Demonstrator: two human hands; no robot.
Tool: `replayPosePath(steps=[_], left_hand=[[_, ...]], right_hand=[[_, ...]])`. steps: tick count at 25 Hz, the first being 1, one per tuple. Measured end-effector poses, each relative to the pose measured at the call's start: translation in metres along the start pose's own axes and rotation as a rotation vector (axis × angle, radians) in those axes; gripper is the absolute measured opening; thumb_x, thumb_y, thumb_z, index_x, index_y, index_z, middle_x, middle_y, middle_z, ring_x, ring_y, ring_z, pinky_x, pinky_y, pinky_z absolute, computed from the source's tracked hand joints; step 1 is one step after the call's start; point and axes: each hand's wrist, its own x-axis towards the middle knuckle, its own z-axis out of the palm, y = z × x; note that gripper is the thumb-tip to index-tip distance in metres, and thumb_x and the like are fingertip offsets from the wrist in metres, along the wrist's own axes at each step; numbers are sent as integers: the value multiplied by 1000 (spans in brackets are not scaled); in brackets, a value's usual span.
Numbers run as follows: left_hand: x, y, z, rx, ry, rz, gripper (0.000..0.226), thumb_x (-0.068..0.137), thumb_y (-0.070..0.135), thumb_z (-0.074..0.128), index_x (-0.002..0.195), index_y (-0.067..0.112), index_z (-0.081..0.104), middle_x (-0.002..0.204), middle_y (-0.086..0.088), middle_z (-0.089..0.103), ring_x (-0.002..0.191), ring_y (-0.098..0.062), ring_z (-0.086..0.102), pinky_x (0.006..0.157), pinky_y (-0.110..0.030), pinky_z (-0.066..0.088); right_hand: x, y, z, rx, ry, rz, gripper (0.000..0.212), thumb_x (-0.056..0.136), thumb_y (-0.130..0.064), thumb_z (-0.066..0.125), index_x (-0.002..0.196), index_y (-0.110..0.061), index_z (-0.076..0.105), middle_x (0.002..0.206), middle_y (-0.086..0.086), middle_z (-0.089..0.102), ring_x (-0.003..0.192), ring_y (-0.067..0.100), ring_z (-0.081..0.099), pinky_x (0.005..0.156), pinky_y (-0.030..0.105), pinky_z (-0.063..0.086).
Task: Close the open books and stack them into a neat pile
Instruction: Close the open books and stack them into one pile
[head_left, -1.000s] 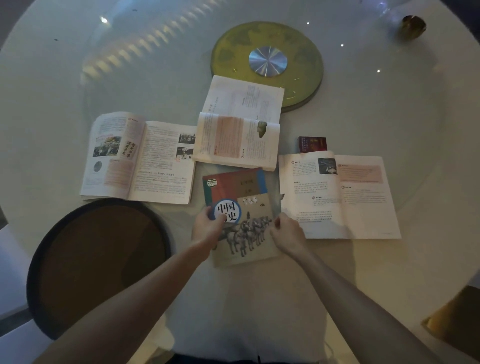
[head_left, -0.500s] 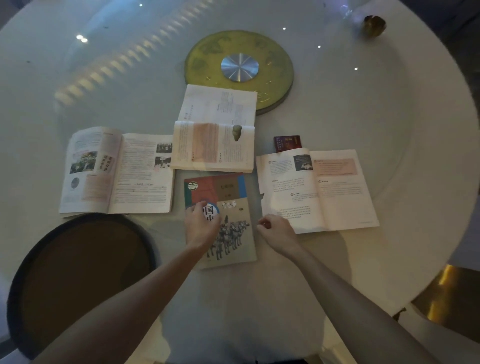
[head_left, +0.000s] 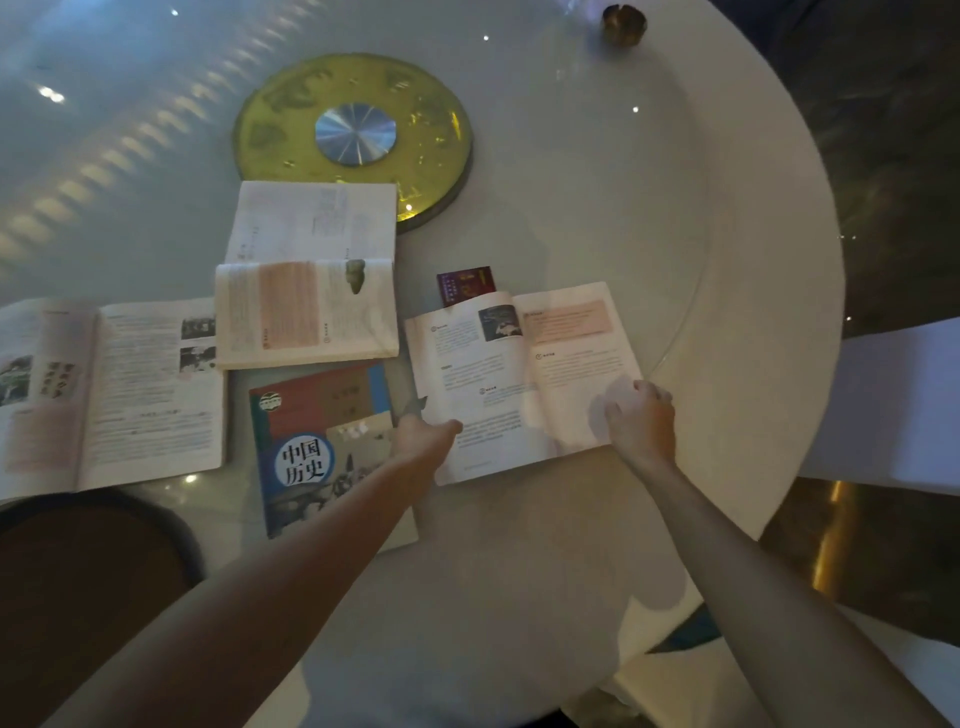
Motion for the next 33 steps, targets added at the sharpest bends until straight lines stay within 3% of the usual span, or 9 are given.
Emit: replayPosePath(steps=[4, 9, 12, 15, 18, 22, 25, 27, 33], left_hand=[[8, 5, 18, -33, 77, -68, 70, 84, 33, 72, 143, 6, 45, 136, -15, 58, 119, -34, 57, 99, -43, 50], [14, 17, 27, -173, 68, -186, 63, 86, 38, 67, 135, 1, 51, 121, -13, 61, 106, -33, 61, 88, -41, 52], [10, 23, 33, -200, 14, -191, 50, 87, 39, 64, 124, 6, 58, 112, -10, 63, 101, -29, 61, 79, -38, 49], [-3, 26, 45, -126, -31, 7, 25, 85, 32, 70, 97, 13, 59, 96, -7, 67, 78, -17, 64, 58, -28, 48], [-14, 35, 61, -123, -97, 231, 18, 88, 23, 72, 90, 14, 57, 94, -8, 68, 81, -19, 66, 65, -29, 52], [-22, 48, 87, -52, -295, 309, 31, 87, 39, 72, 109, 18, 64, 105, -3, 68, 94, -19, 68, 71, -27, 56], [-14, 45, 92, 143, -79, 310, 65, 85, 52, 69, 135, 15, 53, 127, -11, 56, 117, -27, 58, 97, -45, 52], [-5, 38, 89, 246, 11, 255, 75, 85, 46, 68, 143, 7, 43, 137, -18, 50, 127, -34, 50, 103, -51, 46], [-2, 27, 72, 81, -193, 148, 39, 85, 31, 75, 113, 6, 65, 106, -13, 71, 87, -23, 68, 69, -31, 56]], right_hand=[[22, 33, -12, 132, -105, 134, 57, 91, -23, 69, 137, 4, 51, 137, 25, 57, 123, 41, 57, 103, 46, 49], [27, 45, -15, 281, -208, 156, 23, 93, -22, 66, 114, -12, 65, 119, 11, 72, 106, 31, 67, 80, 32, 47], [26, 52, -12, 378, -317, 153, 18, 89, -13, 59, 103, -6, 69, 108, 17, 72, 92, 28, 65, 74, 35, 45], [21, 56, -14, 452, -361, 138, 14, 89, -7, 59, 101, -6, 65, 103, 14, 69, 90, 26, 62, 75, 38, 48], [10, 54, -17, 530, -392, 118, 34, 90, 0, 61, 99, -33, 64, 109, -3, 72, 91, 14, 72, 82, 38, 59], [-4, 58, -9, 610, -421, 200, 49, 94, 7, 51, 125, -29, 66, 114, 3, 74, 97, 22, 72, 79, 43, 64], [-6, 63, -4, 627, -410, 252, 36, 97, -4, 47, 113, -16, 77, 103, 12, 81, 85, 27, 78, 65, 36, 62], [-5, 65, -1, 669, -378, 297, 32, 97, -15, 49, 102, -2, 78, 102, 19, 80, 92, 36, 77, 77, 49, 64], [-13, 49, 4, 677, -393, 191, 24, 101, -19, 61, 122, -13, 71, 114, 6, 79, 104, 26, 75, 88, 44, 61]])
